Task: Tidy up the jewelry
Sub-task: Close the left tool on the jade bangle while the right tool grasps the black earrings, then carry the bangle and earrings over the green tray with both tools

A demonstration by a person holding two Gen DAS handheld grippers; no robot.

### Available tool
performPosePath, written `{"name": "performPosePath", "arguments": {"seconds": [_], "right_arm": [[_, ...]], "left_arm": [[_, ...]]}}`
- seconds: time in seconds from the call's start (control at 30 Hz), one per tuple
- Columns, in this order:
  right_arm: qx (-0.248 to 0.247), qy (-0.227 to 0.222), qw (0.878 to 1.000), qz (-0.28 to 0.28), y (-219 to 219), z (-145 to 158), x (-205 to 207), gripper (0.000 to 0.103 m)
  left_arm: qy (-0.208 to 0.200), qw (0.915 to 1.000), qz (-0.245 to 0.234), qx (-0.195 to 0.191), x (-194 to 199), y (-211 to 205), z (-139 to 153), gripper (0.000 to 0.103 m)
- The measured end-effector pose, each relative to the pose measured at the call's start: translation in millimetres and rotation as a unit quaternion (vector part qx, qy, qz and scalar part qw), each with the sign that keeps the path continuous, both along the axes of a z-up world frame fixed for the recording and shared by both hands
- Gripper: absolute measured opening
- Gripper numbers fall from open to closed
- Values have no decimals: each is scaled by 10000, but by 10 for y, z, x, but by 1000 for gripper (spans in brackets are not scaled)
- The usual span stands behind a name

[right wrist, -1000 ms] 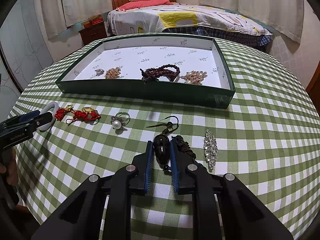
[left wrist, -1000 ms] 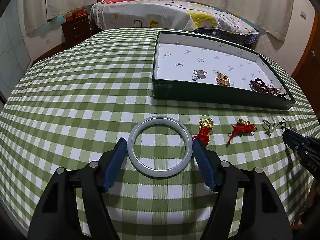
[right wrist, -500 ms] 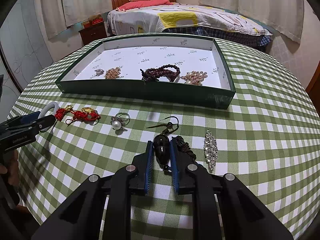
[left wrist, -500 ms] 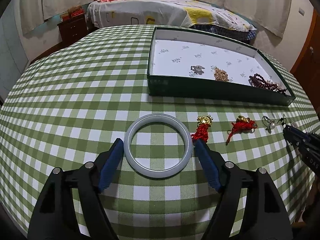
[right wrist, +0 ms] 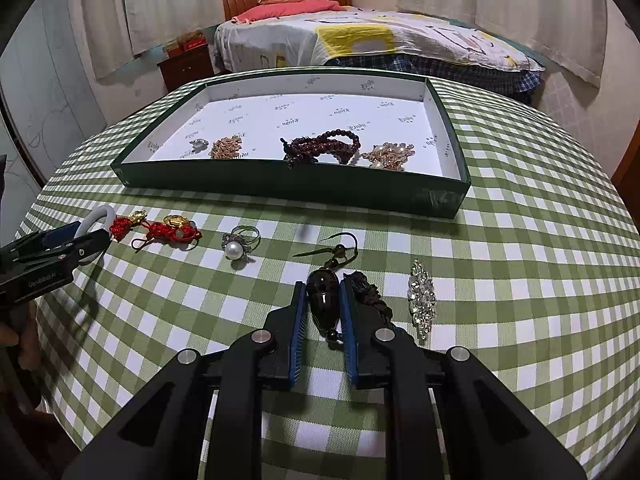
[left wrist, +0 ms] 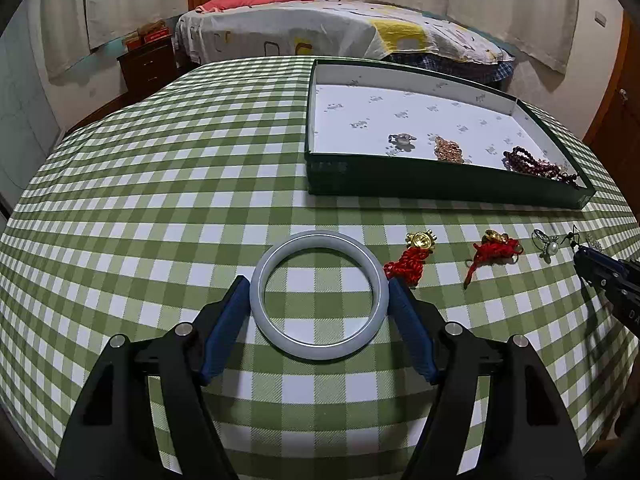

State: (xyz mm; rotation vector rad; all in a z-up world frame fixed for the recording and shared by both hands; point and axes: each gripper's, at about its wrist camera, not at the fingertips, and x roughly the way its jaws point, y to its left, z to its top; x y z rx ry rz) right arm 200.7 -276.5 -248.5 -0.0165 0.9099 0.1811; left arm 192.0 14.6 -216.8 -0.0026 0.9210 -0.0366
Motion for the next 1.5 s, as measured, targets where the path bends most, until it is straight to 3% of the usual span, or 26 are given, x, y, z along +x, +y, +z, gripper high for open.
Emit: {"name": "performPosePath", "arguments": {"seconds": [0.43, 0.93, 1.5], "right_arm": [[103, -210, 9997, -36, -11, 138, -94, 18], [266, -824, 9962, -89, -65, 638, -105, 18], [195, -1708, 9851, -35, -93, 1180, 493, 18]], "left_arm": [[-245, 9997, 42, 22, -121, 32, 190, 69], [-694, 9973, -145, -208, -94, -87, 606, 69], [-1457, 9869, -589, -358, 604, -458, 1077, 69]]}}
